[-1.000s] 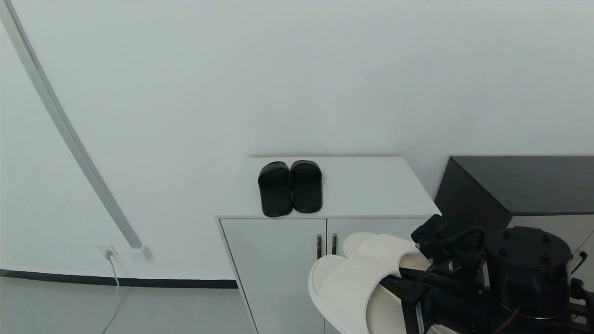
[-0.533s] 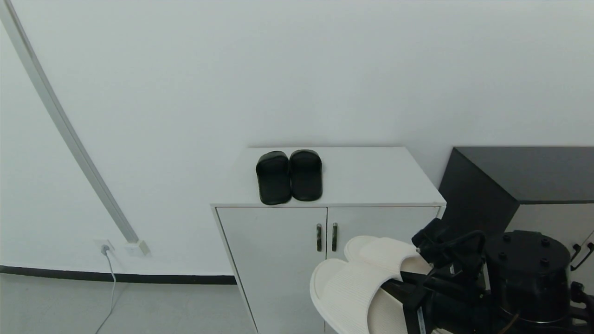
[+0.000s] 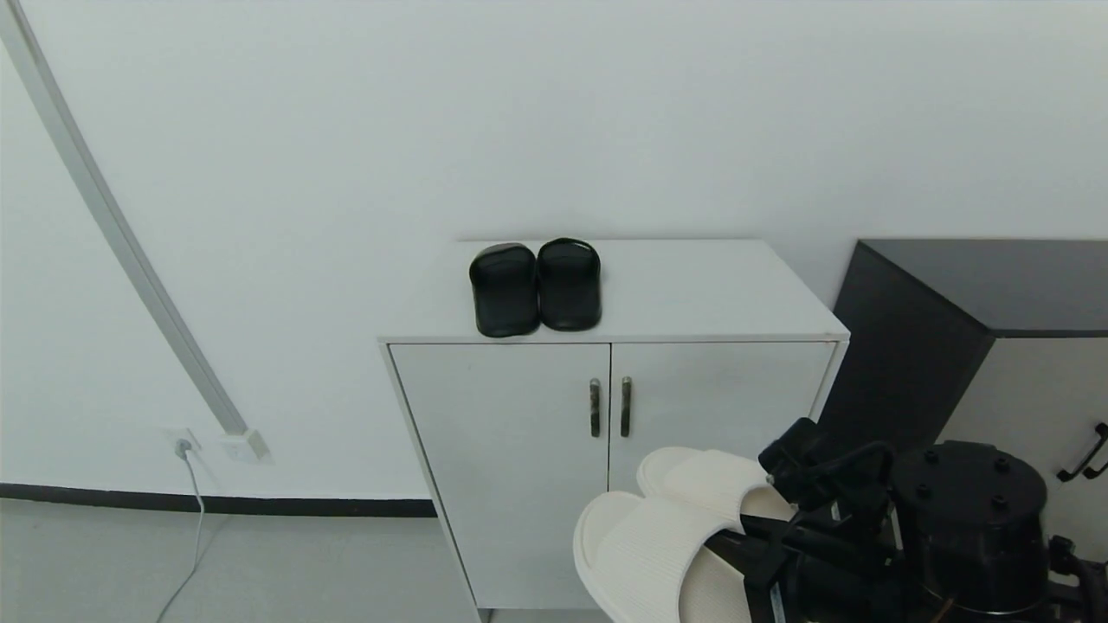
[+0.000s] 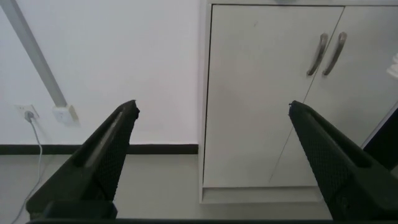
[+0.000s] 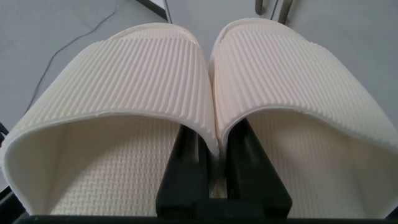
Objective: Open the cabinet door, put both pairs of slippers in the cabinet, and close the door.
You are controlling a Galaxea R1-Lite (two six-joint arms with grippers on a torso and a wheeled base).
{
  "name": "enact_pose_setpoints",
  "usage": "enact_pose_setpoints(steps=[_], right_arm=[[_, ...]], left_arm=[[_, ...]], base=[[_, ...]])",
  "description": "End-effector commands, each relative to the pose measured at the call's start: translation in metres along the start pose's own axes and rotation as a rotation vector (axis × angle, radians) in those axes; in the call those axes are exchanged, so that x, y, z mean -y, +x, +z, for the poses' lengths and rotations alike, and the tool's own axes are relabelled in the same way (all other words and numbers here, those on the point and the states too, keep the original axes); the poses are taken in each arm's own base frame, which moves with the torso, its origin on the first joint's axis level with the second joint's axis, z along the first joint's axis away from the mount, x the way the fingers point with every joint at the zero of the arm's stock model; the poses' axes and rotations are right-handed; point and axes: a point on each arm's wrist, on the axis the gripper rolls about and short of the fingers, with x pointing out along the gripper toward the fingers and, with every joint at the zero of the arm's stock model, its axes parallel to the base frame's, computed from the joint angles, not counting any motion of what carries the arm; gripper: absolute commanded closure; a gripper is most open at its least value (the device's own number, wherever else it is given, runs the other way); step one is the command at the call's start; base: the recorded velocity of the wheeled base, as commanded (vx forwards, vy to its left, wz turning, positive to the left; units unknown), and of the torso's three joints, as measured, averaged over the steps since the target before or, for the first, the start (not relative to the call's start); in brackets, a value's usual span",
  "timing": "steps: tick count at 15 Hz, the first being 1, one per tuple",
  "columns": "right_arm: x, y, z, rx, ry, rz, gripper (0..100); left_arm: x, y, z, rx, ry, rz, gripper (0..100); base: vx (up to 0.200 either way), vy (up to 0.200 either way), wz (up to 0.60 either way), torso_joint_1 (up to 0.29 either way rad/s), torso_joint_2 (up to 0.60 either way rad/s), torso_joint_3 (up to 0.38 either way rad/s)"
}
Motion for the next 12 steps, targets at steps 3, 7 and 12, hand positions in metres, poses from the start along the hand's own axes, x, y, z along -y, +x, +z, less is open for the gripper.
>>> enact_pose_setpoints(steps=[3, 7, 12], right_arm=[[0.0, 0.002, -0.003, -0.013, -0.001, 0.0, 100], [-0.001, 0.0, 0.0, 0.008, -0.002, -0.001, 100], [0.0, 0.002, -0.005, 0.013, -0.001, -0.002, 100]], left_arm=[[0.0, 0.0, 0.0, -0.003, 0.006, -0.002, 0], [0.0, 0.0, 0.0, -0.003, 0.007, 0.0, 0], [0.001, -0.006, 0.081, 0.097, -0.114, -0.039, 0]], base=[[0.0, 0.0, 0.0, -0.216, 0.54, 0.32], [0.0, 0.0, 0.0, -0.195, 0.51, 0.316], [0.0, 0.0, 0.0, -0.161, 0.49, 0.326]])
